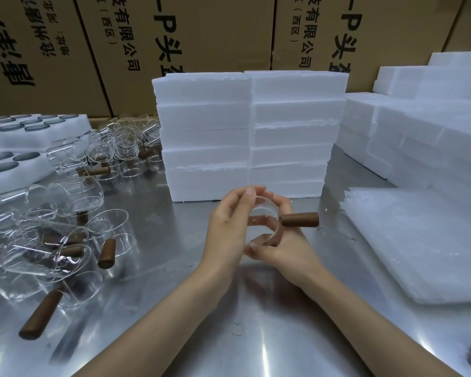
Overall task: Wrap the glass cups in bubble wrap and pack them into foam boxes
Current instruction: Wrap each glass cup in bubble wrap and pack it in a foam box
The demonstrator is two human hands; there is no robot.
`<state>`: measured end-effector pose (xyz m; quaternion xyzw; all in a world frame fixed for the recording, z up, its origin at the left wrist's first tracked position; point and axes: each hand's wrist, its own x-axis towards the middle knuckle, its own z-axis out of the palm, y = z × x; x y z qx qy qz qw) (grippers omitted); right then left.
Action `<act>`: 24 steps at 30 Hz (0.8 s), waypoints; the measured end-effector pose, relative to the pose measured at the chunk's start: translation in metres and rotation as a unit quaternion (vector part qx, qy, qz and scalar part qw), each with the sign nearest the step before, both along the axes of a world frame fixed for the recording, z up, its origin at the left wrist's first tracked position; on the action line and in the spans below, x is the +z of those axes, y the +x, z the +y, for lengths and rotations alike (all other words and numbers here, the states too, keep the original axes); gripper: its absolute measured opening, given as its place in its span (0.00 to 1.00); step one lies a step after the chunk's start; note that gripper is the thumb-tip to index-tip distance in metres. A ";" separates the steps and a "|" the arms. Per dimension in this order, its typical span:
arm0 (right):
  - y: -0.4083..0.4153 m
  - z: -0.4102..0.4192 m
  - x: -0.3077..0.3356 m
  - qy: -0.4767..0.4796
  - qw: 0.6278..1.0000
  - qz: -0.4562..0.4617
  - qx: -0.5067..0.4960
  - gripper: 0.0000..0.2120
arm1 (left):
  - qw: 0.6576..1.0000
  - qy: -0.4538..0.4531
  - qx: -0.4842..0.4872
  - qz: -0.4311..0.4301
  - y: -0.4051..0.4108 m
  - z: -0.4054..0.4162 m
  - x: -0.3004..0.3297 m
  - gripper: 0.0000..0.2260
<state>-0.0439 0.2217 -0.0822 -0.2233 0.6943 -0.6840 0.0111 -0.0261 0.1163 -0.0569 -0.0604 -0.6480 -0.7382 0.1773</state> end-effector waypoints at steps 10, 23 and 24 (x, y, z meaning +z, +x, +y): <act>-0.003 0.010 0.006 -0.092 0.988 -0.104 0.061 0.29 | 0.993 -0.069 -0.089 0.042 0.005 -0.004 -0.005 0.14; 0.003 0.000 0.005 -0.058 0.995 -0.075 -0.013 0.28 | 0.986 -0.135 -0.015 0.102 0.010 0.004 -0.011 0.21; 0.004 -0.001 0.005 -0.040 0.997 -0.055 -0.027 0.27 | 0.987 -0.125 -0.006 0.103 0.010 0.005 -0.011 0.21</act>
